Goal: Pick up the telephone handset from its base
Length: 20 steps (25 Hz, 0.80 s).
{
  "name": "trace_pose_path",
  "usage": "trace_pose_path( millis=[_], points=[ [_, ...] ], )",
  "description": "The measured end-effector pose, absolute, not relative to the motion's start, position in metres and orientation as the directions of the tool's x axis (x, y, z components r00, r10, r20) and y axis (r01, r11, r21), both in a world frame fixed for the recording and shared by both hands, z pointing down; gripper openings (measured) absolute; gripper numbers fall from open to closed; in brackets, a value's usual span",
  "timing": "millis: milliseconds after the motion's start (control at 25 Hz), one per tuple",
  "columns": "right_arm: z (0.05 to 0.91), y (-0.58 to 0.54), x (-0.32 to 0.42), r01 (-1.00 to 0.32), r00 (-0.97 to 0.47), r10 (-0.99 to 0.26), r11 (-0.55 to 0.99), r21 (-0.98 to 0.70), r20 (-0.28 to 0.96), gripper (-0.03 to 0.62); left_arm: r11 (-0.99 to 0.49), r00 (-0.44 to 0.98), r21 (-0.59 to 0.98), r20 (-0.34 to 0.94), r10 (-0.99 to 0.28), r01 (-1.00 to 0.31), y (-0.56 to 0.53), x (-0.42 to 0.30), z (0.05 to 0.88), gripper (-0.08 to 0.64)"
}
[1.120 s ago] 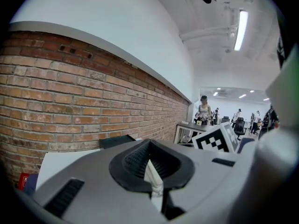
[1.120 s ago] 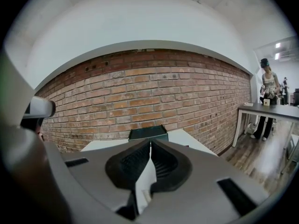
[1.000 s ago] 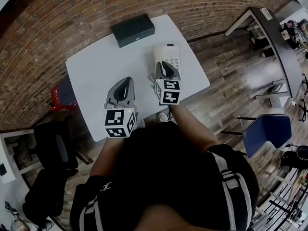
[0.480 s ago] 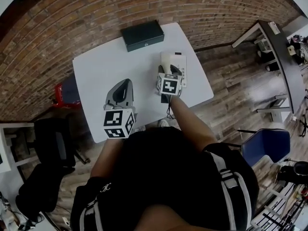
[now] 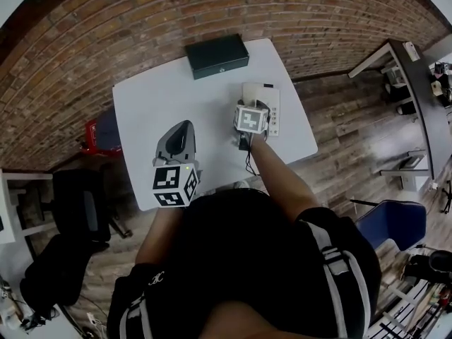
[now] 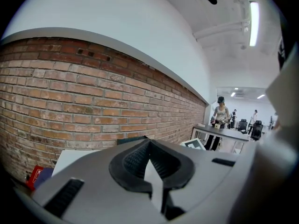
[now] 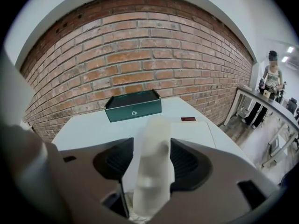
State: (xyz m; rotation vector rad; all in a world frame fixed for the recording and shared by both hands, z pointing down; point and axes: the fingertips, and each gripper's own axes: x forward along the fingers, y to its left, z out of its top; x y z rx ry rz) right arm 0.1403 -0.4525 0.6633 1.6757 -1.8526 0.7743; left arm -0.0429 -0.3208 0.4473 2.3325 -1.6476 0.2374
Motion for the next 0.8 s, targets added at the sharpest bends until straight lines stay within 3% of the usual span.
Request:
trace_pose_path(
  millis=[360,800],
  points=[
    [0.699,-0.458,0.142,-0.993,-0.100,-0.648,0.023,-0.112,0.755,0.212,-0.286,0.311,0.125,0.298,-0.902,-0.950,-0.322,-0.047,0.450,-0.003],
    [0.684,-0.450,0.138,-0.992,-0.125,-0.650,0.058,-0.115,0.750,0.202,-0.283,0.307,0.121,0.305,-0.902,-0.951,-0.322,-0.051,0.452,-0.002]
  ],
)
